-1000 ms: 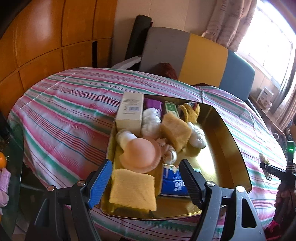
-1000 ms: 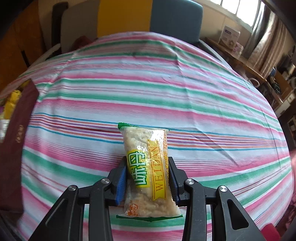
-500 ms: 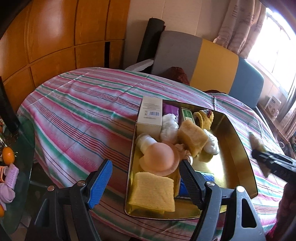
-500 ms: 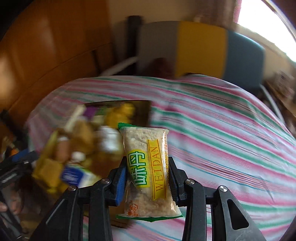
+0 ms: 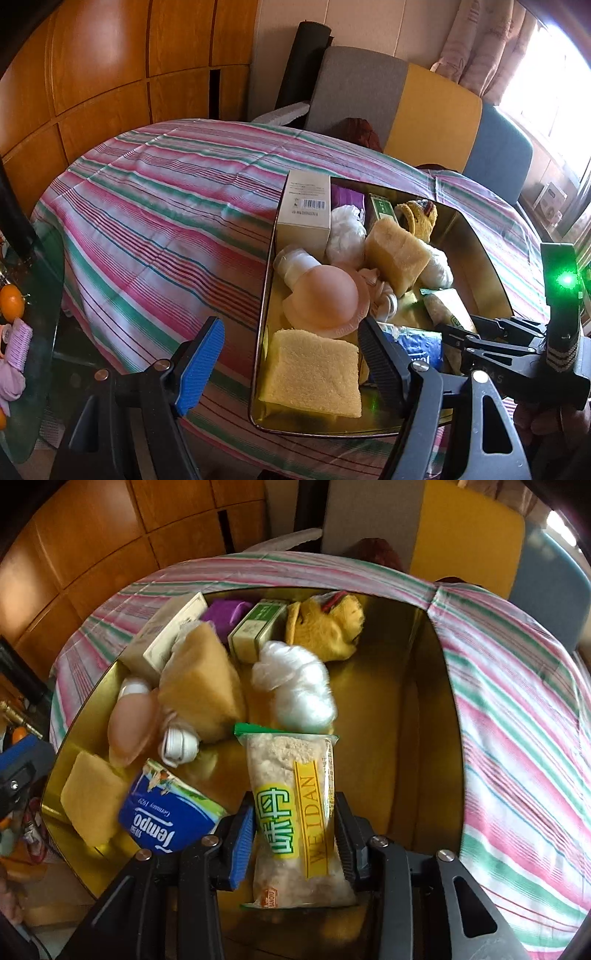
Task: Organize objects
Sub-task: 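Carry the WEIDAN packet into the tray and open the right tool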
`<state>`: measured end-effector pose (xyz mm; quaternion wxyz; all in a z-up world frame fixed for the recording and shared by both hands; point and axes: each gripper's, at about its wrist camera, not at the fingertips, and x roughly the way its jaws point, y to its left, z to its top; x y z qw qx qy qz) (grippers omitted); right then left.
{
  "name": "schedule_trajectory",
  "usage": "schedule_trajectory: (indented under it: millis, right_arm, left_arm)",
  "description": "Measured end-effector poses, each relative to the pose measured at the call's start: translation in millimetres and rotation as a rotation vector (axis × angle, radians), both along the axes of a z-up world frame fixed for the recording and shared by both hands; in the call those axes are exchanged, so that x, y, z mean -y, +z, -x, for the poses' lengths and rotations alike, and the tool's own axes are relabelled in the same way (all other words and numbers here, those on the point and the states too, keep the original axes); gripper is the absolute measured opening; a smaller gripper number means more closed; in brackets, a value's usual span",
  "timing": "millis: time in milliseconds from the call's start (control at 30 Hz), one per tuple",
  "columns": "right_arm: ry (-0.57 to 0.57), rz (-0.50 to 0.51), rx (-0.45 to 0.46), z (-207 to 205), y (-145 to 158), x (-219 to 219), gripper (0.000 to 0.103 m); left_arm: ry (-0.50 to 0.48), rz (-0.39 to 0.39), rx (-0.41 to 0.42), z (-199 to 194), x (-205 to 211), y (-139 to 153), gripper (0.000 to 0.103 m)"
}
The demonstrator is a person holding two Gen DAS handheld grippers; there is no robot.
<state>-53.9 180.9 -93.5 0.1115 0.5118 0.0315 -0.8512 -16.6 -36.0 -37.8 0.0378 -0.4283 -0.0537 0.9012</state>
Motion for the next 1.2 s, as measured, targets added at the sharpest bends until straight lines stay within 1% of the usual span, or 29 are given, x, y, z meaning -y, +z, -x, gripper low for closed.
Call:
schedule_trajectory:
  millis: [200,300,467,533,667,733,867,967,1000,1067,1133,1200]
  right_arm:
    - [0.009,-0.016,-0.014,-1,-1,7,0.044]
    - [0.011,0.006,-0.021,-5,2,4,0.05]
    - [0.008,0.019,-0.049,-14,11,6,0.059]
    - [-0.013,0.022,-0.077,-19,17,3,0.07]
    - [-0.057,0.05,-0.12,-30,31,-4,0.073]
    - [-0.082,0.055,-0.15,-38,38,-7,0.075]
    - [-0.148,0.054,-0.225,-55,52,-13,0.077]
    - [-0.184,0.06,-0.265,-65,58,-14,0.078]
    - [-0.191,0.063,-0.273,-68,59,-14,0.078]
    - [-0.202,0.064,-0.285,-70,61,-14,0.078]
    - [-0.207,0.062,-0.291,-72,61,-13,0.078]
    - [-0.204,0.065,-0.287,-74,60,-12,0.078]
  left_arm:
    - [0.001,0.037,-0.013,-1,-5,2,0.076]
    - [0.004,0.075,-0.029,-2,-8,6,0.076]
    - [0.003,0.099,-0.081,-8,-12,18,0.076]
    - [0.0,0.108,-0.098,-10,-14,23,0.076]
    - [0.002,0.118,-0.133,-16,-17,34,0.076]
    - [0.01,0.118,-0.151,-20,-19,40,0.081]
    - [0.048,0.138,-0.148,-25,-26,48,0.081]
    - [0.033,0.152,-0.159,-31,-32,51,0.081]
    - [0.028,0.159,-0.168,-33,-34,52,0.081]
    - [0.032,0.173,-0.183,-36,-36,53,0.076]
    - [0.031,0.174,-0.187,-37,-37,54,0.068]
    - [0.031,0.166,-0.179,-37,-37,54,0.063]
